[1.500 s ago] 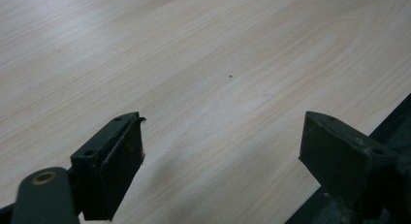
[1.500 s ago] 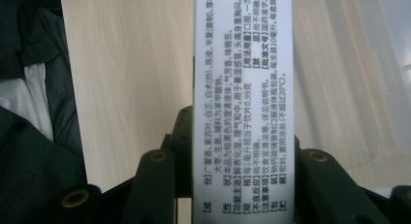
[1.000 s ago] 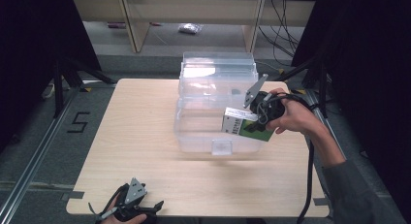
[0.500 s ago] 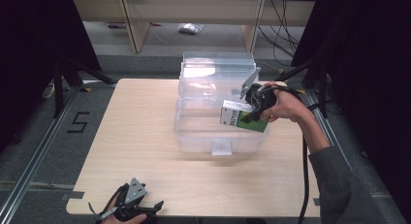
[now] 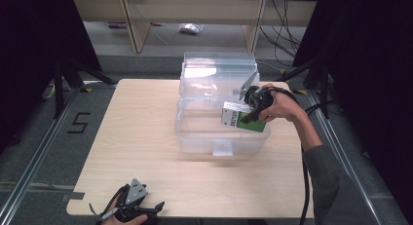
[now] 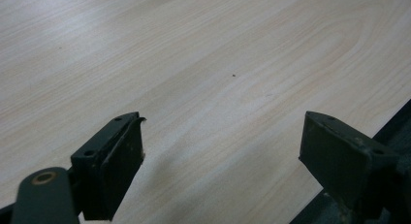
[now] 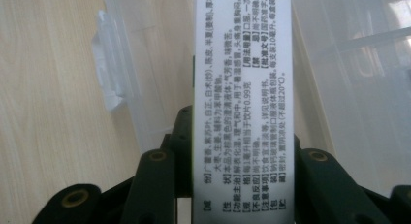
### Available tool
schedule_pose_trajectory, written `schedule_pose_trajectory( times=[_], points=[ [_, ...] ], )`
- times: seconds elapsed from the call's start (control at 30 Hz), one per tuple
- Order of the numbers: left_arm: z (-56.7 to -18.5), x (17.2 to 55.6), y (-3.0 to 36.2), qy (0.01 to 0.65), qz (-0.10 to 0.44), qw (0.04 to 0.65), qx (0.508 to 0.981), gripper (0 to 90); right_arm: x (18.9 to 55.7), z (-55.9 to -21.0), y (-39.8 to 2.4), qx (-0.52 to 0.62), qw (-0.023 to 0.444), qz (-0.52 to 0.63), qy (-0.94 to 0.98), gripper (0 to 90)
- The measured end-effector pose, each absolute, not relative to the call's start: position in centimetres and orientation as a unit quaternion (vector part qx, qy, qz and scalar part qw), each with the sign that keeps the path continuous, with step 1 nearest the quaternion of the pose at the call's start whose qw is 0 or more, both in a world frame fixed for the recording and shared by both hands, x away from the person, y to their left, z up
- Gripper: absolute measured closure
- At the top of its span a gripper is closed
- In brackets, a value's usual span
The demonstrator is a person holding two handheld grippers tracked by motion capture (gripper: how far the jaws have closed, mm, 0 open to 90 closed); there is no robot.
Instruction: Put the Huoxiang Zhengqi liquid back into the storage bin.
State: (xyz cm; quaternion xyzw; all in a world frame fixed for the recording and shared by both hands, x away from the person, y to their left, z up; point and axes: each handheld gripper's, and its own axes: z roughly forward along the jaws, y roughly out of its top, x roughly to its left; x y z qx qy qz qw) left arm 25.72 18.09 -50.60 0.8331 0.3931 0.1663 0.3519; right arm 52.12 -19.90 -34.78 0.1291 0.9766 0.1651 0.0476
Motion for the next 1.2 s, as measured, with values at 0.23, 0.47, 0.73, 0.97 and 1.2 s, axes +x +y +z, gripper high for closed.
schedule_pose_trajectory(
  times=[0.23, 0.47, 0.73, 0.97, 1.2],
  points=[
    [-50.6, 25.7, 18.1, 0.393, 0.166, 0.352, 0.833, 15.0, 52.4, -36.1, -20.0, 0.128, 0.041, 0.161, 0.978, 64.8],
    [-50.8, 25.8, 18.0, 0.401, 0.168, 0.357, 0.826, 15.1, 52.6, -37.4, -20.2, 0.119, 0.034, 0.162, 0.979, 64.7],
    [-50.8, 25.9, 17.9, 0.402, 0.169, 0.354, 0.827, 15.0, 52.9, -38.5, -20.3, 0.122, 0.03, 0.15, 0.981, 64.6],
    [-50.8, 25.8, 17.9, 0.401, 0.169, 0.356, 0.827, 15.0, 53.0, -39.0, -20.1, 0.124, 0.028, 0.146, 0.981, 64.5],
    [-50.8, 25.8, 17.9, 0.401, 0.169, 0.354, 0.828, 15.1, 52.9, -39.8, -20.3, 0.12, 0.018, 0.155, 0.981, 64.6]
  ],
)
